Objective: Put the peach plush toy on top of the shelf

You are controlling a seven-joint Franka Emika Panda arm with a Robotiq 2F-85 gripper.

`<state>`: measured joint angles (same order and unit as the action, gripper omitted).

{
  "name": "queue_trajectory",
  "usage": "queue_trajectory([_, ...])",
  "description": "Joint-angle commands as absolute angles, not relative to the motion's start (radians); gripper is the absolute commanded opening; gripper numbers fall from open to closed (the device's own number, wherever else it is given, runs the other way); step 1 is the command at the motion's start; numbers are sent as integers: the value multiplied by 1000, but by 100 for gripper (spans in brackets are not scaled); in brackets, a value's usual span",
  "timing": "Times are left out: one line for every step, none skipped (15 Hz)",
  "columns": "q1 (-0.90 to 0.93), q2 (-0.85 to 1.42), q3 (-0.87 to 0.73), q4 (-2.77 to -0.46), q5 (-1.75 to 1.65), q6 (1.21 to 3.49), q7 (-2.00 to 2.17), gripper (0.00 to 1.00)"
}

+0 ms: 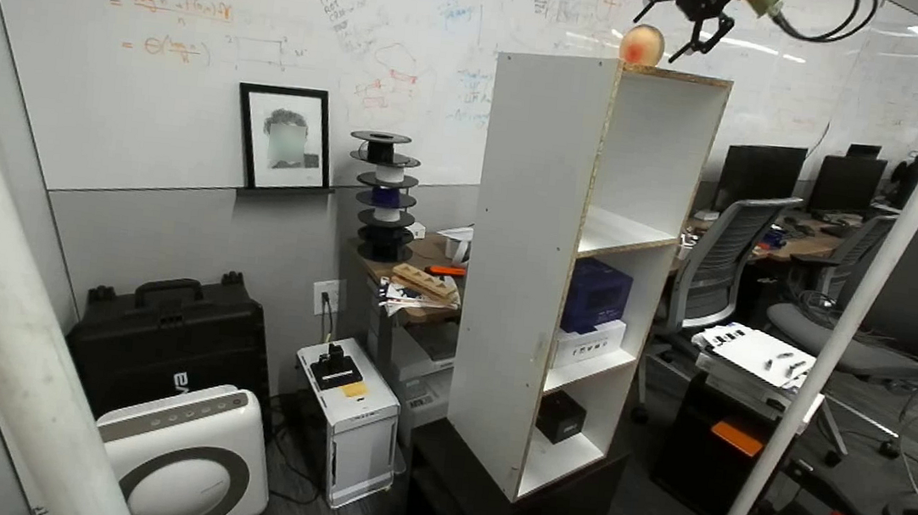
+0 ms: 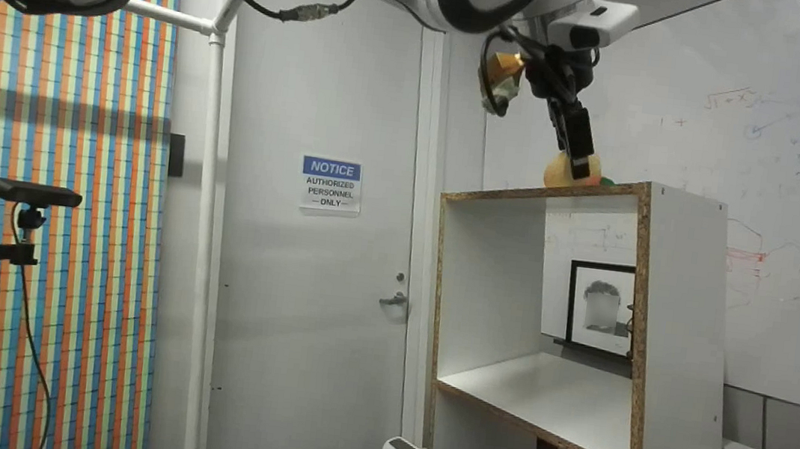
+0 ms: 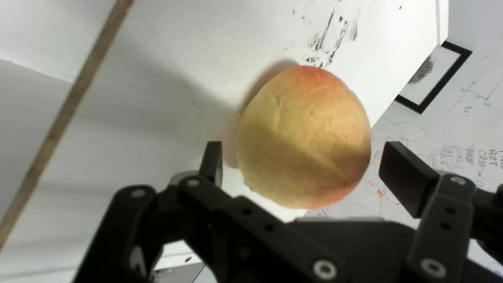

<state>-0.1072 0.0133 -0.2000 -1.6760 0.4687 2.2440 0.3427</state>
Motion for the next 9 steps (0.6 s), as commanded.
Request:
queue_trajectory([-176, -75, -237, -1591, 423, 1970, 349, 100])
queue_trajectory([-189, -107, -252, -1583, 417, 1885, 340, 100])
queue_trajectory([-207, -124, -268, -1551, 410, 1797, 334, 100])
queue_trajectory([-223, -141, -285, -1543, 398, 1710, 323, 100])
queue_trajectory([-235, -145, -294, -1509, 365, 1618, 335, 100])
queue_trajectory([-246, -152, -296, -1481, 302, 1527, 358, 100])
queue_trajectory([-258, -141, -306, -1439, 272, 1438, 351, 100])
queue_trajectory([-251, -154, -296, -1535, 329, 1550, 333, 100])
queue_trajectory([-259, -153, -300, -1524, 305, 1504, 333, 100])
